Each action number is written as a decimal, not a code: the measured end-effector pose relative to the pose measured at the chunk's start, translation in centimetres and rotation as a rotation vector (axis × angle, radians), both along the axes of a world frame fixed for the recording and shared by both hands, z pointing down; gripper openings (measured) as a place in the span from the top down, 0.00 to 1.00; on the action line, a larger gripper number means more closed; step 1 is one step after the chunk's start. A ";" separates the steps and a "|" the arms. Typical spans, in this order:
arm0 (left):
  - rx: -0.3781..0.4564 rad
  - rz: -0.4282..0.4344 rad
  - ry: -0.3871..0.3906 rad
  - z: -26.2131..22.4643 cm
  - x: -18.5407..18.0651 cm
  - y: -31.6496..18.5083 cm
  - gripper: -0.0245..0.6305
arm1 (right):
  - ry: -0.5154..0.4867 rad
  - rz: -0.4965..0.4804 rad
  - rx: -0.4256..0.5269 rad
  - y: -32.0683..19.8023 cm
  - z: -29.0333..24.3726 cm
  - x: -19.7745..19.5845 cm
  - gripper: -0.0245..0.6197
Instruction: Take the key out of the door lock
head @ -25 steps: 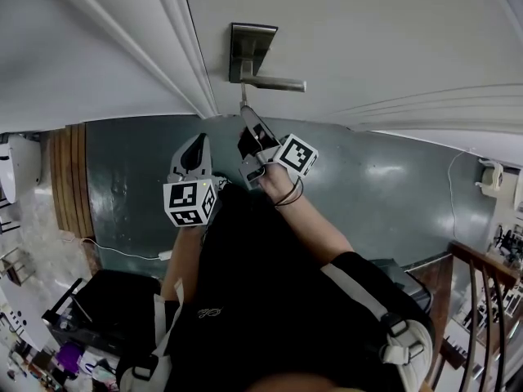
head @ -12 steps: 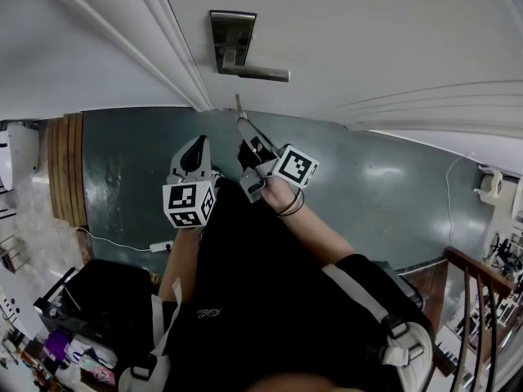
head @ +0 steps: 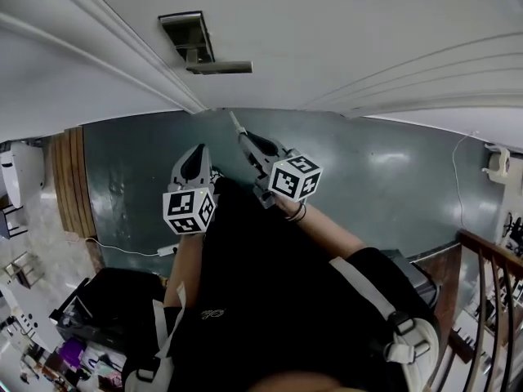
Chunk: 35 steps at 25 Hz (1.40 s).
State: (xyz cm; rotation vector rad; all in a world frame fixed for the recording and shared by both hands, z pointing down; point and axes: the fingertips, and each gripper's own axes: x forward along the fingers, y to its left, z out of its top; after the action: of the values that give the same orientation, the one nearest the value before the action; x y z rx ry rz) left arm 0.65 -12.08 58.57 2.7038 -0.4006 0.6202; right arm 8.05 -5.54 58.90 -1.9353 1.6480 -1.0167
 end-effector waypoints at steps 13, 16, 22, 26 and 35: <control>0.004 0.115 0.048 -2.4 3.7 3.8 0.93 | 0.586 -0.010 -0.220 4.5 -2.1 3.0 0.91; 0.017 0.132 0.081 -3.9 4.5 4.1 0.93 | 0.633 0.019 -0.207 4.8 -3.7 3.4 0.91; 0.065 0.122 0.184 -8.4 5.8 3.4 0.93 | 0.718 0.054 -0.136 4.1 -8.2 3.8 0.91; 0.130 0.092 0.247 -11.9 5.8 2.6 0.93 | 0.783 0.075 -0.071 3.3 -12.1 3.8 0.91; 0.234 0.049 0.376 -18.1 5.5 0.9 0.93 | 0.886 0.127 0.055 1.2 -18.9 4.0 0.91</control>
State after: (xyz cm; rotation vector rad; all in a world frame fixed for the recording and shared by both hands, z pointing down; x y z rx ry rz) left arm 6.13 -11.17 40.45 2.9732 -0.3250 0.0689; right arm 12.09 -4.34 40.00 -2.5994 1.8732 -0.0104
